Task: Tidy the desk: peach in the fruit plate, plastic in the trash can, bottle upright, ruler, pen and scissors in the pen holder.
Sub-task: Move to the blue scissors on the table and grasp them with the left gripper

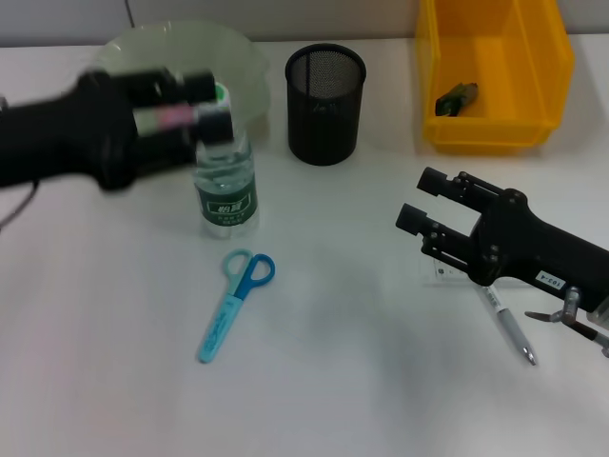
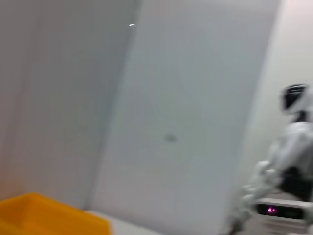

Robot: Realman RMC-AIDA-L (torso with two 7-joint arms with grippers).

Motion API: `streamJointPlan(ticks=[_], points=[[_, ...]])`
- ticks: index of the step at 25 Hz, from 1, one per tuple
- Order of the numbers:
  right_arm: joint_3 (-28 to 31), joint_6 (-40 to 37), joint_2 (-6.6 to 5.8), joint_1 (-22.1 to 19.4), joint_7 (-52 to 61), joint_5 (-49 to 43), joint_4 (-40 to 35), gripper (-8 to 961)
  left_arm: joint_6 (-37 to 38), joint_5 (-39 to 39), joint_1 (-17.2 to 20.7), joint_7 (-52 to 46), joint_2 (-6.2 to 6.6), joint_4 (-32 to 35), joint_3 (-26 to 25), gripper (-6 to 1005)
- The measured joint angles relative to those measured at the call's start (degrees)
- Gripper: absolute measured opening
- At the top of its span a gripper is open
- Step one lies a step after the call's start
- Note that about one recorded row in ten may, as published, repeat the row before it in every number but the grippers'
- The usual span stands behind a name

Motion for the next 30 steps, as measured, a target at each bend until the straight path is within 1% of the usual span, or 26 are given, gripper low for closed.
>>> streamJointPlan(ticks=[3,4,8,9,11,16,18,21,25,28,29,30], points=[[-0.2,-0.13,-0.14,-0.01,1.15,-0.25,-0.85,637,4.88,0.19,-0.9,5.07,0.09,-5.9,-1.15,500],[-0.3,-0.31,-0.18,-0.28,2.35,-0.4,-2.14,637,5.95,0.76,-0.97,7.45,0.13,-8.26,-1.11,500],[-0.42,-1.27,-0.26,-0.51,3.72,-0.54,-3.19,637,5.52,3.51,-0.59,9.66,0.04,-9.85,-1.12,496],[-0.42,-2.01,-0.37,-0.78,4.49,-0.56,-4.04,637,4.84,5.42,-0.42,9.93,-0.03,-10.38,-1.33,493],[-0.42,-2.27,-0.44,-1.01,5.0,-0.56,-4.71,637,4.44,5.96,-0.41,9.88,-0.01,-10.49,-1.35,488],[-0.42,-4.28,-0.47,-2.63,9.51,-1.68,-10.21,636,3.12,9.33,-0.53,8.56,0.09,-10.28,-1.36,481],[-0.37,-6.17,-0.66,-3.35,12.01,-3.17,-13.26,637,2.41,10.35,-0.61,6.8,0.12,-10.18,-1.35,481],[-0.21,-9.7,-1.23,-4.03,14.83,-6.31,-17.36,637,0.53,12.7,-0.9,1.59,0.3,-9.03,-1.45,481],[-0.32,-12.49,-2.01,-3.81,20.84,-12.24,-20.81,637,-1.39,19.18,-1.64,-8.75,0.46,-4.29,-1.5,481],[-0.24,-12.42,-1.74,-3.8,23.64,-16.3,-23.05,637,-1.46,23.81,-2.44,-15.49,0.36,-1.02,-0.88,482],[-0.03,-11.66,-0.95,-4.04,24.15,-18.18,-24.61,637,-1.26,27.28,-2.96,-18.58,-0.06,1.11,-0.05,482],[-0.03,-11.66,-0.95,-4.04,24.15,-18.18,-24.61,637,-1.26,27.28,-2.96,-18.58,-0.06,1.11,-0.05,482]])
